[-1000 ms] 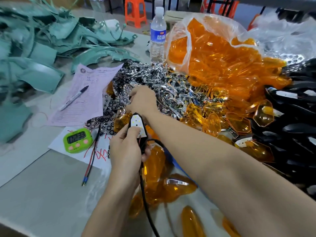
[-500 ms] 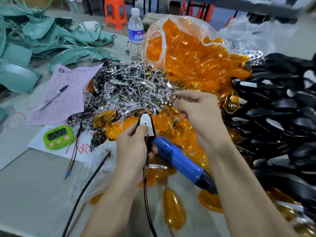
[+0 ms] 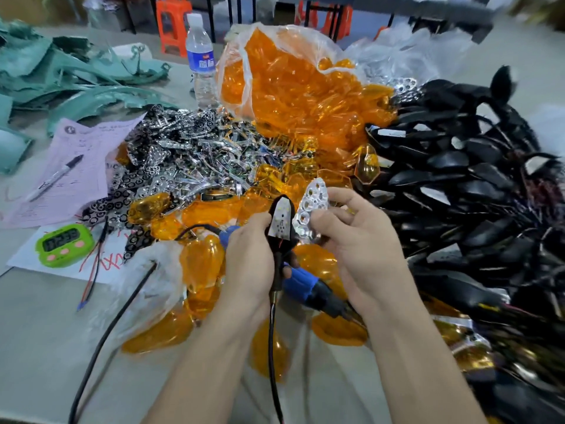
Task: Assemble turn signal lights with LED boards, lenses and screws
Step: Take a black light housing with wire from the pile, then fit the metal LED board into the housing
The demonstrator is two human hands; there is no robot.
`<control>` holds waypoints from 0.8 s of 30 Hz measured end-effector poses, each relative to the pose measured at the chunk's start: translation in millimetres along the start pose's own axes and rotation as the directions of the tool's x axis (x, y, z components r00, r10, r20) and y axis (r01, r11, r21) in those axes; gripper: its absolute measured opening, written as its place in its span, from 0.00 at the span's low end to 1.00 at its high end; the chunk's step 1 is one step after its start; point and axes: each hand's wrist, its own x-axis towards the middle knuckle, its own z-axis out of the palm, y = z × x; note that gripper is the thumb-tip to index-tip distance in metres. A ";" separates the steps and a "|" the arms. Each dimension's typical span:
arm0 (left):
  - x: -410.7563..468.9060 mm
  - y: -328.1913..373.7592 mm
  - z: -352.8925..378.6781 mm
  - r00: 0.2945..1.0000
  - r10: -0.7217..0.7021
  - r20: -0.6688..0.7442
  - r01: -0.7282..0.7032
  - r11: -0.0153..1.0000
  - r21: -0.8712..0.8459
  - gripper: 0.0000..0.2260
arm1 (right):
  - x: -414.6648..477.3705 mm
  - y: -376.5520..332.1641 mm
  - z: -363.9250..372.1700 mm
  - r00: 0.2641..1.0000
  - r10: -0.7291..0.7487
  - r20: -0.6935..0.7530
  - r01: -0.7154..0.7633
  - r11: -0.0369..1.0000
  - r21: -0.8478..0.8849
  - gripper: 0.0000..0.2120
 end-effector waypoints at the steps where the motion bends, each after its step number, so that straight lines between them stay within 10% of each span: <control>1: -1.0 -0.6 2.6 1.000 0.000 0.003 0.000 1.000 0.006 0.20 | -1.3 0.8 1.4 1.000 0.010 -0.009 -0.010 1.000 0.011 0.10; 11: -6.2 -4.1 9.7 0.989 0.112 0.097 -0.115 0.993 0.032 0.14 | -3.1 2.5 -2.7 0.997 0.039 0.060 -0.028 0.982 -0.185 0.06; 19: -3.5 -6.4 8.9 0.982 0.090 0.164 -0.086 0.996 -0.035 0.12 | -6.0 15.8 2.0 0.959 -0.247 -0.139 0.145 0.850 -0.507 0.10; 24: -7.4 -3.9 4.4 0.956 0.160 0.244 -0.158 0.987 -0.029 0.20 | 2.8 12.0 -10.7 0.995 -0.092 -0.036 0.075 0.941 -0.331 0.11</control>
